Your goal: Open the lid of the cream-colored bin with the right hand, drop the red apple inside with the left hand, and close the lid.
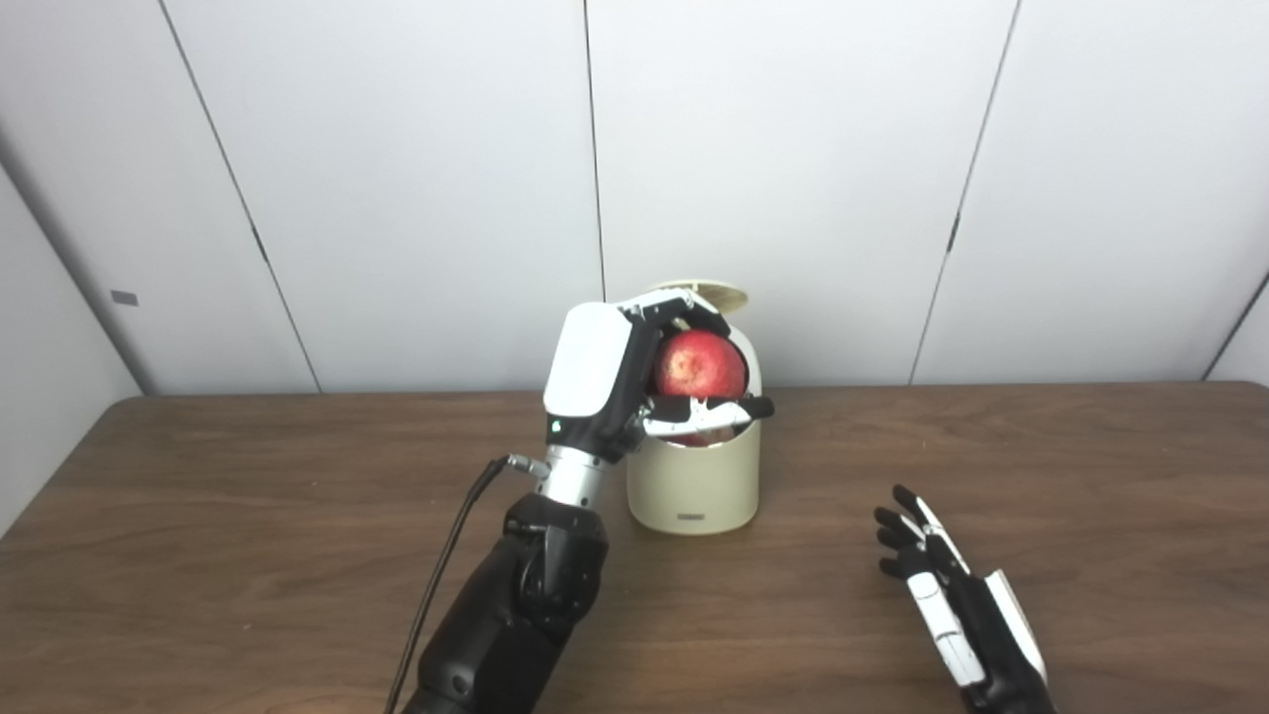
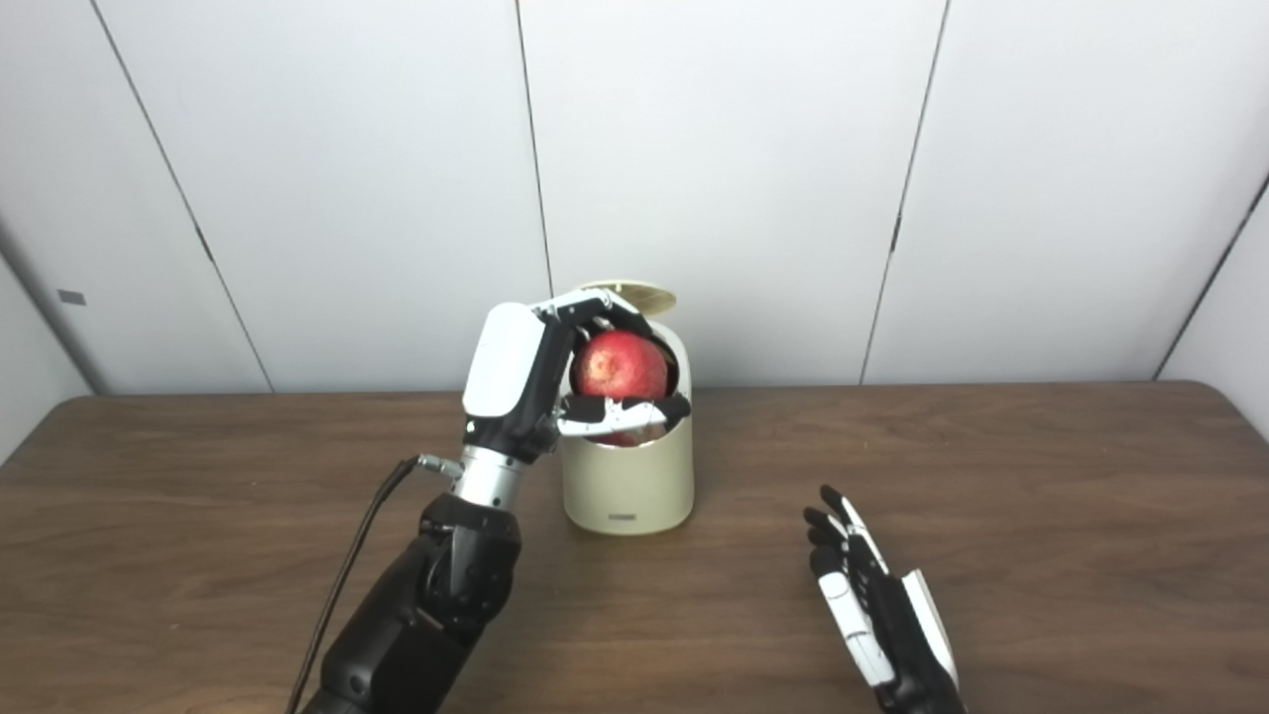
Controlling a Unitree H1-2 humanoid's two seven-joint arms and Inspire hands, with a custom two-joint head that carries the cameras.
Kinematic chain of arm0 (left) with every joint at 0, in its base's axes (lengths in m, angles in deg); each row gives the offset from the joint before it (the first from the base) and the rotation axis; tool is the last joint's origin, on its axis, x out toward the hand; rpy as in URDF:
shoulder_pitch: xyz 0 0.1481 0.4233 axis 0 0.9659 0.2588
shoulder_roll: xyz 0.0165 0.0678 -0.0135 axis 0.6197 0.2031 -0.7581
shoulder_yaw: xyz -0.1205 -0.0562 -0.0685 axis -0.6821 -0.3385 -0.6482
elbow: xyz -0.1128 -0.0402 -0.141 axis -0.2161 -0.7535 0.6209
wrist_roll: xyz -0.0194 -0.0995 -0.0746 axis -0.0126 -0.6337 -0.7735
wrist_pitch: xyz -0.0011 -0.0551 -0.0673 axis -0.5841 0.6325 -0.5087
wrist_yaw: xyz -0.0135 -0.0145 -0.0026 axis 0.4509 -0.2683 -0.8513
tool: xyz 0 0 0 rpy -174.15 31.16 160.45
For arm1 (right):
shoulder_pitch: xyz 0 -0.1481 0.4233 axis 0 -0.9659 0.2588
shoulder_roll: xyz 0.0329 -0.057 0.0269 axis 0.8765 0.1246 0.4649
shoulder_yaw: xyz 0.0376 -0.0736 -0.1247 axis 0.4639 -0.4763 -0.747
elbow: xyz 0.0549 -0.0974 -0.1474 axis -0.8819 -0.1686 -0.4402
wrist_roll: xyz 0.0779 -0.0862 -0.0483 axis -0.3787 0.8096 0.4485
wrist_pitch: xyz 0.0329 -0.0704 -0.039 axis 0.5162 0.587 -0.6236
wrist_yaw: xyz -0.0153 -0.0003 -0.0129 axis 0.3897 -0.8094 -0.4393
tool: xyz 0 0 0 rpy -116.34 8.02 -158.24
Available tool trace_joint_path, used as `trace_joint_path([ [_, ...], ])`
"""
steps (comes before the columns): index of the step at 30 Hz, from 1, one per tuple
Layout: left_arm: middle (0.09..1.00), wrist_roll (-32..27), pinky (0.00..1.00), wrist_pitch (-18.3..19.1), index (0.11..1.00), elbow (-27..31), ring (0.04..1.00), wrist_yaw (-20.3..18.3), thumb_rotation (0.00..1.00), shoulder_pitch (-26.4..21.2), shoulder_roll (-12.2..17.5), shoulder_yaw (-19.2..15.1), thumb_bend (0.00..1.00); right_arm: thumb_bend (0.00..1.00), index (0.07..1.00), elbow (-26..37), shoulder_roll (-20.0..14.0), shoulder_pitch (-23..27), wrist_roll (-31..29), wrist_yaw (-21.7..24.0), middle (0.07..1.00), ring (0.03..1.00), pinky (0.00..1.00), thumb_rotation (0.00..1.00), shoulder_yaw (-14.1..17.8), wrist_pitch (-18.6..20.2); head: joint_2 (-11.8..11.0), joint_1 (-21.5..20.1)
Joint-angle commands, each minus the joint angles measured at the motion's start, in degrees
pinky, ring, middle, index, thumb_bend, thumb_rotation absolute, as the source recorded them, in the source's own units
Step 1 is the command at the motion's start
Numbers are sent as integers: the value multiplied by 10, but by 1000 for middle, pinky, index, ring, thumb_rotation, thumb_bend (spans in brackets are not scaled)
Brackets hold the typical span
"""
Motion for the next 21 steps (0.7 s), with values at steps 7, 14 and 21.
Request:
trace_joint_path([
  [7,530,30,375,-25,475,-32,447,42,0,-52,9,11,475,533,953,10,3,0,-6,15,899,883,791,1000,-7,6,1,1],
  [14,531,26,375,-25,476,-63,447,48,0,-65,9,11,475,529,956,21,5,-2,-8,18,901,883,791,1000,-9,17,3,1],
  [21,527,34,381,-23,475,-81,448,55,0,-72,14,16,476,514,959,27,3,-3,-10,18,898,877,794,1000,-9,22,4,2],
])
